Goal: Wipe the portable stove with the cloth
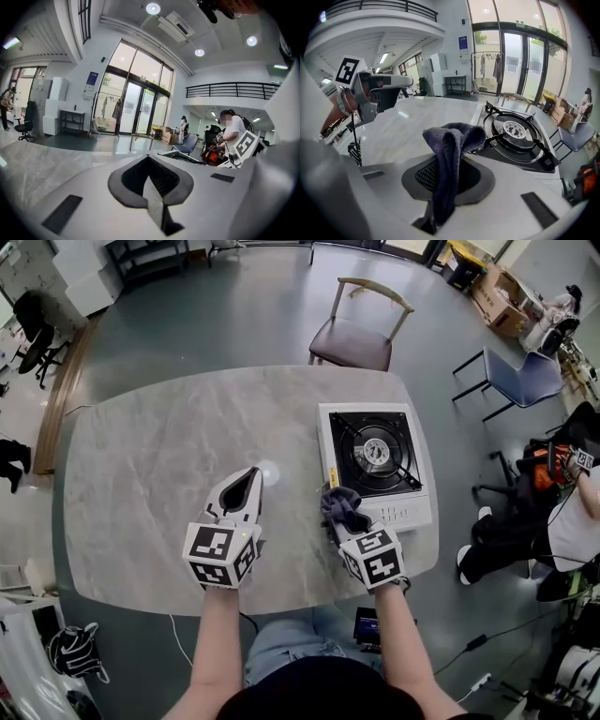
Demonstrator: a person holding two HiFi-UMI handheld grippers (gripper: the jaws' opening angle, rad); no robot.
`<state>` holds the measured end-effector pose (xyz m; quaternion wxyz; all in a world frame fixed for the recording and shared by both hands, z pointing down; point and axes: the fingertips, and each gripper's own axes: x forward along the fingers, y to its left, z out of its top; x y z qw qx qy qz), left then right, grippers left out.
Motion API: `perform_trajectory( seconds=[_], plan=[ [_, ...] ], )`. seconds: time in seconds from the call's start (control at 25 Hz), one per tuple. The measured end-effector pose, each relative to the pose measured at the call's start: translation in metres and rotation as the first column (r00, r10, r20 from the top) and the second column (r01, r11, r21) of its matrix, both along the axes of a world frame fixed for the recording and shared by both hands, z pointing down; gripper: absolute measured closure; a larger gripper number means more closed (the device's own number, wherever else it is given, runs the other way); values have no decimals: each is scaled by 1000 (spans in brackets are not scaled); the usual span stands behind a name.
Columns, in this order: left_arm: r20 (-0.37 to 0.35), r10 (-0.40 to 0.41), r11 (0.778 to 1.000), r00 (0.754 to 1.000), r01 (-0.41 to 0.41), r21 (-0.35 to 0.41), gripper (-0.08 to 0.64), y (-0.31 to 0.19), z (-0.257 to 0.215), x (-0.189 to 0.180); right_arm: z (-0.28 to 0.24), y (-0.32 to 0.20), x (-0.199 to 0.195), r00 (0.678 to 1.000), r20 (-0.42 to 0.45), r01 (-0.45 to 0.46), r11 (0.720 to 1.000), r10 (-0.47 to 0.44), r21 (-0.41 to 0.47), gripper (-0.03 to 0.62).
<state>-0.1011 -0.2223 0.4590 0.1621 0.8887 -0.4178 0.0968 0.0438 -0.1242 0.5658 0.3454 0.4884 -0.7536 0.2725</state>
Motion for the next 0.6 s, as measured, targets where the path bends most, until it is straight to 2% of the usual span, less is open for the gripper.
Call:
perform_trajectory(
  seconds=[0.24,0.44,0.6],
  plan=[
    [-17,-13,1000,1000,13,-15,561,-9,5,2,2,-1,0,1000,-26,13,1000,-13,-3,525],
    [3,-4,1000,1000,4,-15,561,-8,3,10,1,-2,1,1000,15,24,999,-24,-37,525],
    [29,-35,999,999,35,-9,561,-6,2,17,2,-2,3,997,52,64,996,-61,-54,525]
  ],
)
